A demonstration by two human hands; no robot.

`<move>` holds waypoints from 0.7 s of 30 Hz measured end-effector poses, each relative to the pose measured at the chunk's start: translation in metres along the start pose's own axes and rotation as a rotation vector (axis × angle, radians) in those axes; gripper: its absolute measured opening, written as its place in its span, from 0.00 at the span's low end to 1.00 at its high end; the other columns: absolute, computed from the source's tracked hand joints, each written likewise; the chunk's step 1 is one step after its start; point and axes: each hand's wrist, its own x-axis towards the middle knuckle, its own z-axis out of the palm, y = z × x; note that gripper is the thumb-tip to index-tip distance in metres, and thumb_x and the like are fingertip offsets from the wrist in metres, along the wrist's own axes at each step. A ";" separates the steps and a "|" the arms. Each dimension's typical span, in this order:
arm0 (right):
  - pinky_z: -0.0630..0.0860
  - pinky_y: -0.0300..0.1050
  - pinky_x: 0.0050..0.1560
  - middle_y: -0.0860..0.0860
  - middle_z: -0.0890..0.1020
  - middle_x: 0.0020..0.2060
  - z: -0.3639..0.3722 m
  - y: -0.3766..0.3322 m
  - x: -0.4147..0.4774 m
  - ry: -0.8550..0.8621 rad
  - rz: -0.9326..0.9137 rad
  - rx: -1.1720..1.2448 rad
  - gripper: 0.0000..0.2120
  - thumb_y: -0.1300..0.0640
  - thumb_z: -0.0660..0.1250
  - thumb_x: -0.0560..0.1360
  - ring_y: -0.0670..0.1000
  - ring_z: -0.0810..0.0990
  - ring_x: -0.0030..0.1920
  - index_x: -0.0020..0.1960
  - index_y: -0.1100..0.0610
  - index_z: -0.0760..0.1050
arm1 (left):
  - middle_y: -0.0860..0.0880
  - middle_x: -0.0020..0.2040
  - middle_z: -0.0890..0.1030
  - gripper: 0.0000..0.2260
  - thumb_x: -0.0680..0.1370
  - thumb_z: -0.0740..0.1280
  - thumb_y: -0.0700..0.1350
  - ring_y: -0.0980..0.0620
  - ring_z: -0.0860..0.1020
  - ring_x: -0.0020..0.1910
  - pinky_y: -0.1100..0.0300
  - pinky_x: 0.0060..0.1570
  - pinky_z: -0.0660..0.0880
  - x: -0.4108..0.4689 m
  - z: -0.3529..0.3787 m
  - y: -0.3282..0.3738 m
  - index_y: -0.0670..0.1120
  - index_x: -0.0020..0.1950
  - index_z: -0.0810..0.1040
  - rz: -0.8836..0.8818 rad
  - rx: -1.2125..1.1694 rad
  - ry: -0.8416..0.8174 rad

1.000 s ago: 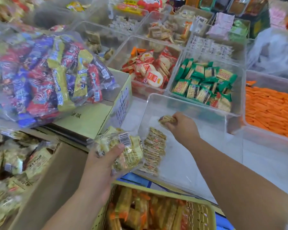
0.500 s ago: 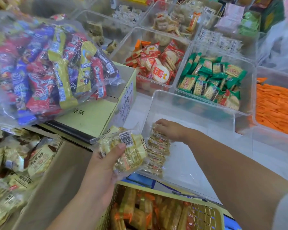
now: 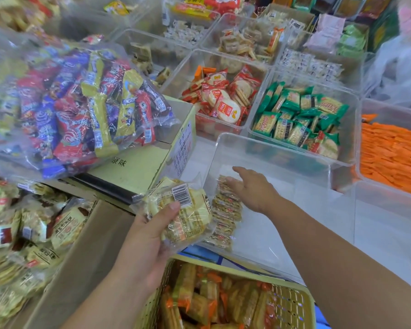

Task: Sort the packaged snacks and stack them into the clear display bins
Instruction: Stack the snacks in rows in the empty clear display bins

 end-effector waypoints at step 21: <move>0.68 0.43 0.68 0.35 0.78 0.64 0.004 -0.045 -0.224 0.500 -0.326 0.662 0.18 0.30 0.59 0.77 0.42 0.69 0.73 0.62 0.33 0.77 | 0.41 0.54 0.87 0.29 0.68 0.71 0.65 0.41 0.87 0.42 0.46 0.37 0.83 -0.061 0.021 -0.027 0.48 0.61 0.84 -0.146 0.299 0.041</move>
